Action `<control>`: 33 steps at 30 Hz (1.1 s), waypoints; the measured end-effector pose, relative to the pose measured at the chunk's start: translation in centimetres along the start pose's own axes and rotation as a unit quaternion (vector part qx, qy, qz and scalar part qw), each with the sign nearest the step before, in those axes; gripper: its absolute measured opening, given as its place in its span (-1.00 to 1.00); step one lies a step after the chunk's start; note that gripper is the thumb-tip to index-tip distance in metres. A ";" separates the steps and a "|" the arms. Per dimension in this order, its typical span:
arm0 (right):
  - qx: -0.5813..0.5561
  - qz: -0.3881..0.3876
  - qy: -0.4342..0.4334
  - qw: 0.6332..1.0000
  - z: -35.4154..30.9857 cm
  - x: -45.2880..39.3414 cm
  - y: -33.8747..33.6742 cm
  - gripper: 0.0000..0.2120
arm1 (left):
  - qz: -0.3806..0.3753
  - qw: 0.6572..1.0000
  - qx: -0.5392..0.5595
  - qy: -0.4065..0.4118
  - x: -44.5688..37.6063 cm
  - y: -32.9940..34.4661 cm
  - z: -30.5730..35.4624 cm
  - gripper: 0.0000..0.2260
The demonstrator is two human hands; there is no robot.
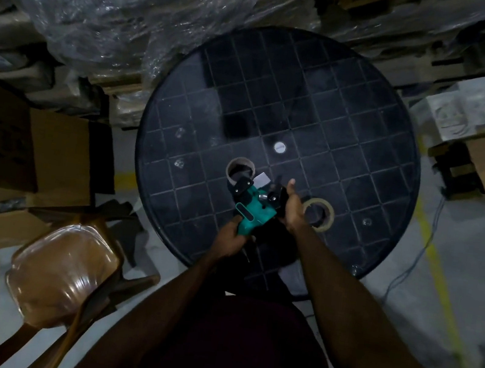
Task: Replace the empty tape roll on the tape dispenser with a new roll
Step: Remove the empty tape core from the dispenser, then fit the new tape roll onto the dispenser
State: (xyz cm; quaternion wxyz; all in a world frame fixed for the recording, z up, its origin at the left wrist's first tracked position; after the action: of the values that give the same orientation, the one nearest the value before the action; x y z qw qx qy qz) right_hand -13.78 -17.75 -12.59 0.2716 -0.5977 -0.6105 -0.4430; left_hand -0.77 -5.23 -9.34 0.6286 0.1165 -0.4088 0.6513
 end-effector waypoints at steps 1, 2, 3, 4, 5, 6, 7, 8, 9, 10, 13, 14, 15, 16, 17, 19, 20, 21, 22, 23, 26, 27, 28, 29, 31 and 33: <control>0.013 -0.017 0.016 1.000 0.1 0.1 0.8 -0.24 | 0.007 1.000 0.004 -0.009 -0.1 -0.4 -0.3 -0.59; 0.022 -0.029 0.022 0.999 0.2 -0.1 1.6 -0.21 | 0.012 1.000 0.007 -0.015 -0.2 -0.7 -0.5 -0.57; 0.025 -0.040 0.032 0.998 0.3 -0.2 2.4 -0.18 | 0.018 1.000 0.004 -0.017 -0.1 -1.3 -0.4 -0.56; 0.025 -0.053 0.036 0.998 0.3 0.0 3.4 -0.15 | 0.028 1.000 0.001 -0.014 -0.2 -1.9 -0.5 -0.53; 0.022 -0.067 0.043 0.997 0.4 0.1 4.3 -0.15 | 0.037 0.999 -0.005 -0.015 -0.3 -2.5 -0.7 -0.51; 0.021 -0.079 0.044 0.996 0.5 0.3 5.2 -0.15 | 0.045 0.999 -0.006 -0.017 -0.6 -3.0 -1.2 -0.49; 0.027 -0.084 0.050 0.995 0.5 0.4 6.0 -0.16 | 0.047 0.999 -0.011 -0.024 -0.8 -3.5 -1.7 -0.47; 0.040 -0.078 0.045 0.995 0.4 0.3 6.5 -0.17 | 0.049 0.998 -0.018 -0.028 -1.1 -3.8 -2.3 -0.45; 0.061 -0.057 0.036 0.996 0.2 0.2 6.6 -0.18 | 0.046 0.998 -0.029 -0.032 -1.4 -4.1 -2.6 -0.43; 0.084 -0.028 0.024 0.996 0.1 -0.2 6.2 -0.18 | 0.039 0.998 -0.042 -0.031 -1.5 -4.3 -2.4 -0.41; 0.081 0.035 -0.006 0.996 -0.2 -1.1 3.8 -0.28 | 0.008 0.996 -0.084 -0.016 -1.5 -3.9 -1.0 -0.44; 0.080 0.051 -0.004 0.995 -0.2 -0.7 3.0 -0.29 | 0.000 0.995 -0.098 -0.008 -1.6 -3.5 -0.6 -0.47; 0.097 0.074 -0.008 0.992 -0.5 -0.1 1.9 -0.28 | -0.011 0.994 -0.112 -0.005 -1.6 -2.9 -0.3 -0.50; 0.128 0.098 -0.035 0.986 -1.2 0.3 0.7 -0.29 | -0.018 0.992 -0.123 -0.003 -1.8 -2.2 -0.3 -0.51; 0.161 0.133 -0.078 0.975 -2.4 0.9 -0.7 -0.35 | -0.027 0.990 -0.138 -0.002 -1.9 -1.5 -0.1 -0.51; 0.207 0.202 -0.170 0.942 -4.6 2.0 -2.9 -0.50 | -0.032 0.987 -0.156 -0.003 -2.4 -0.1 -0.1 -0.52; 0.225 0.227 -0.212 0.924 -5.4 2.4 -3.8 -0.55 | -0.029 0.987 -0.160 -0.007 -2.5 0.2 0.1 -0.53; 0.248 0.241 -0.259 0.902 -6.2 2.9 -4.3 -0.59 | -0.023 0.987 -0.161 -0.013 -2.5 0.4 0.5 -0.55; 0.270 0.248 -0.299 0.881 -6.6 3.1 -5.0 -0.65 | -0.016 0.987 -0.160 -0.016 -2.7 0.6 0.6 -0.58; 0.289 0.252 -0.331 0.862 -6.9 3.6 -5.5 -0.74 | -0.008 0.987 -0.156 -0.020 -2.9 0.7 0.9 -0.59; 0.385 0.247 -0.327 0.827 -6.8 4.7 -6.7 -0.70 | 0.010 0.989 -0.142 -0.040 -3.7 0.7 1.2 -0.53; 0.428 0.235 -0.299 0.820 -6.4 4.7 -6.9 -0.63 | 0.008 0.988 -0.143 -0.049 -3.8 0.7 1.3 -0.50; 0.465 0.225 -0.267 0.814 -5.7 4.2 -7.2 -0.55 | 0.006 0.988 -0.144 -0.054 -4.0 0.8 1.3 -0.47; 0.497 0.214 -0.231 0.808 -5.0 3.8 -7.6 -0.48 | 0.006 0.988 -0.146 -0.057 -4.2 0.9 1.2 -0.47; 0.551 0.198 -0.176 0.792 -3.9 3.4 -8.2 -0.47 | 0.007 0.987 -0.148 -0.055 -4.4 1.1 1.4 -0.49; 0.580 0.193 -0.178 0.772 -3.6 3.4 -8.3 -0.62 | -0.003 0.987 -0.148 -0.063 -4.3 1.3 1.6 -0.56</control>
State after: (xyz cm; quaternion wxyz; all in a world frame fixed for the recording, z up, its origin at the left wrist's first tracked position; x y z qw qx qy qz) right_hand -23.04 -18.32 -9.78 0.5331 -0.5001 -0.6607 0.1706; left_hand -1.79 -9.26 -11.65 0.6137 0.0640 -0.5388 0.5736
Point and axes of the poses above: each hand's wrist, its own x-axis away from the middle knuckle, its own y-axis out of the palm, z = x × y, the point moved 10 cm from there along -x, towards the middle knuckle, and after that the axes turned 13 degrees about -x, right-handed, at the moved point
